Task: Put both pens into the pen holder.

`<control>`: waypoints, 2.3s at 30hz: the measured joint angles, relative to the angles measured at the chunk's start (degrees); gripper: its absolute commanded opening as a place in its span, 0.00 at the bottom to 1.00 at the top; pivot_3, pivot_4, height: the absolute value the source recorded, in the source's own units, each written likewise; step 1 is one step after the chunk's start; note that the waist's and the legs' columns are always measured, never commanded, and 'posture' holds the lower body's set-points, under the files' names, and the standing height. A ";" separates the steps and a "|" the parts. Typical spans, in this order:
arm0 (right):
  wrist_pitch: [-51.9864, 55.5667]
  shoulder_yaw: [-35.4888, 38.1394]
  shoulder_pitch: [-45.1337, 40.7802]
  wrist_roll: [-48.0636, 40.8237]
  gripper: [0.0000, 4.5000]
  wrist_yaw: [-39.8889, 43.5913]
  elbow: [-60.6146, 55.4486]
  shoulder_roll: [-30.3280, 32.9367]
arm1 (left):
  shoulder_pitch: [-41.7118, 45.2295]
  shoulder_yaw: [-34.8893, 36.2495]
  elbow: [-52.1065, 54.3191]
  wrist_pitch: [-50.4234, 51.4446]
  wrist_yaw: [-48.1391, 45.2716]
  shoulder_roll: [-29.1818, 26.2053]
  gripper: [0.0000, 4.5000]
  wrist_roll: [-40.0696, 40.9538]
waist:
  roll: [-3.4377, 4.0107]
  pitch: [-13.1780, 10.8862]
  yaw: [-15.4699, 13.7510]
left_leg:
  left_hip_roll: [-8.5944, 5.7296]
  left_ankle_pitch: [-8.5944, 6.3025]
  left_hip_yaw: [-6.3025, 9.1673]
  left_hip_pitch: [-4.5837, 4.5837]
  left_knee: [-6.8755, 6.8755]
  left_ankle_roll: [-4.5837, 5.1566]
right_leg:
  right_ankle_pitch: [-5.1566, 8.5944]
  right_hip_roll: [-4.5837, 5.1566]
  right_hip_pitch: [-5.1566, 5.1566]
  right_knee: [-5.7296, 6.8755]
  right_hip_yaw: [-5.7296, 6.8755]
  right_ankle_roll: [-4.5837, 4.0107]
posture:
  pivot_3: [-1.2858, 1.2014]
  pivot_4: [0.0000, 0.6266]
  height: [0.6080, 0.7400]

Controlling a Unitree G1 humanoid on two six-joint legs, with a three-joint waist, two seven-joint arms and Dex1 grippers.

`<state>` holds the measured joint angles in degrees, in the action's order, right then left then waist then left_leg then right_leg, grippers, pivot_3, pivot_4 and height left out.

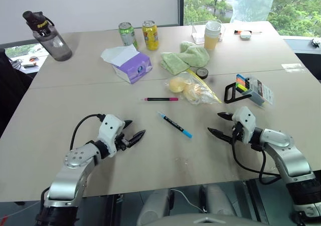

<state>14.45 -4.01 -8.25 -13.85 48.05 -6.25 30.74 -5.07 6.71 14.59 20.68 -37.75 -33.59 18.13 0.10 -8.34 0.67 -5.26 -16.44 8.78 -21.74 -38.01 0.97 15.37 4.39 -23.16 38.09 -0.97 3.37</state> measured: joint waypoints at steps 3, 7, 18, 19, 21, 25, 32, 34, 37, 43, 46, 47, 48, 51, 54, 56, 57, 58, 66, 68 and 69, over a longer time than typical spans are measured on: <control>1.81 -0.13 -2.95 -0.89 0.87 0.14 -1.75 -0.22 | -0.02 0.09 0.03 0.13 -0.39 -0.05 0.78 0.15 | 0.01 -0.01 0.23 | 0.01 0.00 -0.03 0.00 0.00 0.00 | 0.00 -0.01 -0.03 0.01 -0.03 0.00 | 0.52 0.24 1.00; 5.35 -0.72 -12.09 -0.98 0.87 -3.12 -4.75 -3.81 | 0.43 0.58 0.19 0.88 -1.51 -0.17 0.78 1.74 | 0.00 0.00 0.31 | 0.10 0.00 -0.09 -0.01 0.00 -0.01 | -0.01 -0.10 -0.11 0.08 -0.09 -0.02 | 0.52 0.24 1.00; 19.86 -8.16 -30.32 5.35 0.87 -12.52 7.56 -11.82 | 0.79 7.98 7.52 6.72 -12.40 -7.35 0.78 16.02 | -0.08 0.00 0.31 | 0.16 0.00 -0.26 -0.17 0.04 -0.02 | -0.03 -0.15 -0.34 0.07 -0.22 -0.06 | 0.52 0.24 1.00; 22.79 -8.82 -31.83 6.56 0.87 -13.90 9.48 -11.89 | 0.95 8.65 7.92 7.24 -12.54 -8.07 0.78 16.54 | -0.08 0.00 0.36 | 0.17 0.00 -0.28 -0.19 0.04 -0.03 | -0.03 -0.17 -0.39 0.08 -0.25 -0.06 | 0.52 0.24 1.00; 25.84 -9.30 -33.44 8.16 0.76 -15.54 12.51 -12.03 | 0.78 9.66 9.16 7.96 -12.47 -8.90 0.78 17.42 | -0.08 0.00 0.36 | 0.17 0.00 -0.35 -0.20 0.07 -0.02 | -0.03 -0.17 -0.42 0.09 -0.32 -0.07 | 0.52 0.24 1.00; 27.40 -10.97 -34.52 9.98 0.37 -16.74 14.34 -14.21 | -2.35 11.25 12.28 8.52 -11.27 -9.52 0.78 17.33 | -0.08 0.00 1.05 | 0.22 0.00 -0.47 -0.17 0.28 -0.03 | -0.03 -0.19 -0.53 0.08 -0.47 -0.06 | 0.52 0.24 1.00; 27.79 -10.17 -35.93 8.81 0.02 -15.86 14.32 -15.65 | -4.87 11.35 13.99 8.91 -9.23 -9.11 0.78 17.16 | -0.07 0.00 1.66 | 0.25 0.00 -0.50 -0.16 0.29 -0.03 | -0.04 -0.23 -0.54 0.08 -0.50 -0.08 | 0.52 0.24 1.00; 28.01 -8.48 -36.32 5.93 0.02 -13.49 13.52 -16.28 | -4.88 11.35 14.06 8.91 -8.56 -8.76 0.78 17.13 | -0.06 -0.01 1.70 | 0.25 0.00 -0.51 -0.17 0.29 -0.03 | -0.04 -0.24 -0.56 0.08 -0.52 -0.07 | 0.52 0.24 1.00; 29.31 -6.58 -38.35 0.25 0.02 -8.13 9.39 -16.31 | -4.84 11.32 14.07 8.89 -8.02 -8.64 0.78 16.95 | -0.05 -0.02 1.82 | 0.27 0.00 -0.53 -0.16 0.34 -0.03 | -0.04 -0.25 -0.58 0.08 -0.53 -0.08 | 0.52 0.24 1.00; 26.85 0.07 -47.36 -5.56 0.02 -8.69 9.98 -18.49 | -4.09 10.98 14.07 8.75 -6.82 -8.17 0.78 16.68 | -0.05 -0.02 1.72 | 0.28 0.01 -0.54 -0.13 0.35 -0.03 | -0.06 -0.26 -0.57 0.08 -0.52 -0.11 | 0.52 0.24 1.00; 16.93 5.22 -54.28 -2.41 0.08 -17.12 19.83 -18.94 | -4.16 10.76 14.05 8.71 -6.65 -8.06 0.78 16.22 | -0.05 -0.02 1.58 | 0.27 0.01 -0.53 -0.14 0.36 -0.04 | -0.06 -0.26 -0.58 0.08 -0.49 -0.11 | 0.52 0.24 1.00; 14.24 6.44 -55.92 -1.49 0.15 -19.54 22.42 -18.83 | -4.17 10.75 14.06 8.70 -6.50 -7.99 0.78 16.11 | -0.05 -0.02 1.54 | 0.27 0.01 -0.54 -0.15 0.37 -0.04 | -0.06 -0.26 -0.60 0.07 -0.49 -0.11 | 0.52 0.24 1.00; 9.46 8.38 -58.59 -0.14 0.22 -23.98 27.70 -18.63 | -4.15 10.76 14.05 8.68 -6.29 -7.93 0.78 15.79 | -0.05 -0.02 1.58 | 0.26 0.01 -0.55 -0.16 0.38 -0.04 | -0.06 -0.26 -0.61 0.07 -0.49 -0.11 | 0.52 0.24 1.00; 0.09 13.58 -64.55 2.69 0.54 -34.17 39.15 -15.49 | -4.16 10.76 14.06 8.63 -5.98 -7.78 0.78 15.61 | -0.05 -0.02 1.41 | 0.26 0.01 -0.55 -0.18 0.50 -0.04 | -0.06 -0.25 -0.62 -0.04 -0.48 -0.11 | 0.52 0.24 1.00; -6.57 15.89 -66.69 4.52 0.87 -37.64 45.75 -12.56 | -4.20 10.76 14.05 8.62 -5.80 -7.63 0.78 15.40 | -0.05 -0.02 2.01 | 0.29 0.01 -0.67 -0.12 0.69 -0.04 | -0.06 -0.26 -0.64 -0.08 -0.52 -0.11 | 0.52 0.24 1.00; -9.16 15.91 -66.65 4.74 0.87 -37.73 48.07 -13.25 | -4.19 10.75 14.06 8.58 -5.78 -7.47 0.78 15.20 | -0.02 -0.04 3.22 | 0.36 0.02 -0.87 -0.10 0.75 -0.03 | -0.06 -0.30 -0.77 -0.01 -0.65 -0.11 | 0.52 0.24 1.00; -9.90 15.70 -66.52 4.84 0.87 -37.40 48.49 -13.51 | -4.18 10.74 14.06 8.54 -5.77 -7.43 0.78 15.15 | -0.01 -0.05 3.71 | 0.40 0.02 -0.99 -0.13 0.77 -0.03 | -0.06 -0.33 -0.88 0.05 -0.76 -0.11 | 0.52 0.24 1.00; -10.03 15.47 -66.41 4.82 0.87 -36.51 48.57 -13.80 | -4.22 10.74 14.06 8.53 -5.76 -7.37 0.78 15.09 | -0.01 -0.05 4.09 | 0.40 0.02 -1.04 -0.13 0.76 -0.03 | -0.06 -0.33 -0.93 0.12 -0.82 -0.11 | 0.52 0.24 1.00; -7.76 12.65 -61.23 4.27 0.87 -29.27 44.13 -14.66 | -4.20 10.65 14.05 8.52 -5.72 -7.26 0.78 14.62 | 0.00 -0.05 4.28 | 0.40 0.02 -1.05 -0.13 0.62 -0.03 | -0.06 -0.35 -0.98 0.32 -1.08 -0.11 | 0.52 0.24 1.00; -5.34 11.79 -58.61 3.21 0.87 -26.01 40.35 -14.12 | -4.20 10.59 14.03 8.52 -5.78 -7.25 0.78 14.56 | -0.01 -0.05 4.00 | 0.40 0.02 -1.05 -0.13 0.61 -0.03 | -0.06 -0.35 -0.99 0.34 -1.09 -0.11 | 0.52 0.24 1.00; -3.38 11.22 -56.53 2.26 0.87 -23.56 37.10 -13.70 | -4.14 10.51 14.02 8.50 -5.82 -7.23 0.78 14.51 | -0.01 -0.04 3.87 | 0.40 0.02 -1.05 -0.13 0.61 -0.02 | -0.06 -0.35 -0.99 0.34 -1.09 -0.11 | 0.52 0.24 1.00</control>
<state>11.07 7.22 -64.78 -11.59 24.49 30.85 17.04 -9.21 17.23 28.61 29.17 -43.57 -40.82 32.65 0.09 -8.39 4.54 -4.86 -16.43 7.73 -21.87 -37.40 0.94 15.31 4.04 -24.15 38.43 -2.06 3.26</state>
